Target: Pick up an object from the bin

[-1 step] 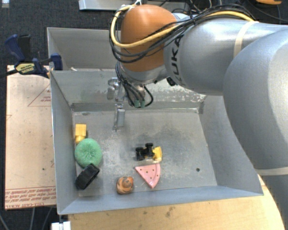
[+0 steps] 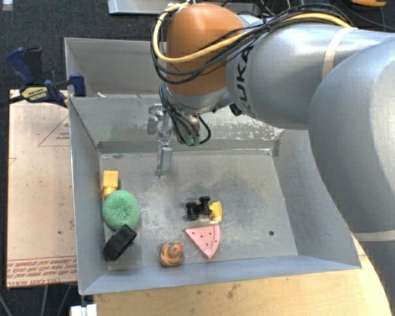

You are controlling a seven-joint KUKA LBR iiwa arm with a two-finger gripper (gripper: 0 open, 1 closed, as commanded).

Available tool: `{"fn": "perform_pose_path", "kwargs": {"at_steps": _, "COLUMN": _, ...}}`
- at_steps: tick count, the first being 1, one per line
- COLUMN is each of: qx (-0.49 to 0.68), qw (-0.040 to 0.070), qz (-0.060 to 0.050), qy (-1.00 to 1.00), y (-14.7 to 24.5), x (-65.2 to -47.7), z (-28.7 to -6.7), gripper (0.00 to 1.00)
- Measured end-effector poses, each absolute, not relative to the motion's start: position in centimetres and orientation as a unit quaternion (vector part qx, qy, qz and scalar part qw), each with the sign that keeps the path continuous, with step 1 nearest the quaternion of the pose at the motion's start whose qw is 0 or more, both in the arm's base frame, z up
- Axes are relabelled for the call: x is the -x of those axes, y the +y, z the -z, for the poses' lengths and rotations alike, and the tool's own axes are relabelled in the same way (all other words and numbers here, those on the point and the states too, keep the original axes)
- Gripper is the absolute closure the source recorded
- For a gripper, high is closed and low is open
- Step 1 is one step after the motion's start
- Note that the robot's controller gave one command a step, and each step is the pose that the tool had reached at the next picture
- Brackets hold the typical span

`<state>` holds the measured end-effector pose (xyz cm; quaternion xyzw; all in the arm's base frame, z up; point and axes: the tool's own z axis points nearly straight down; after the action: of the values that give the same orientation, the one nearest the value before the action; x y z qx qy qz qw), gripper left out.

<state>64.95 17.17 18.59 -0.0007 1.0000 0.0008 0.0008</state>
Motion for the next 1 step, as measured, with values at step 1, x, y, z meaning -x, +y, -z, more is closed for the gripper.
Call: {"fn": "perform_pose_path", "kwargs": {"at_steps": 1, "qx": 0.125, "qw": 0.000, "qz": -0.001, "qy": 0.992, "y": 23.12, "x": -63.69, "z": -14.00, "gripper": 1.00}}
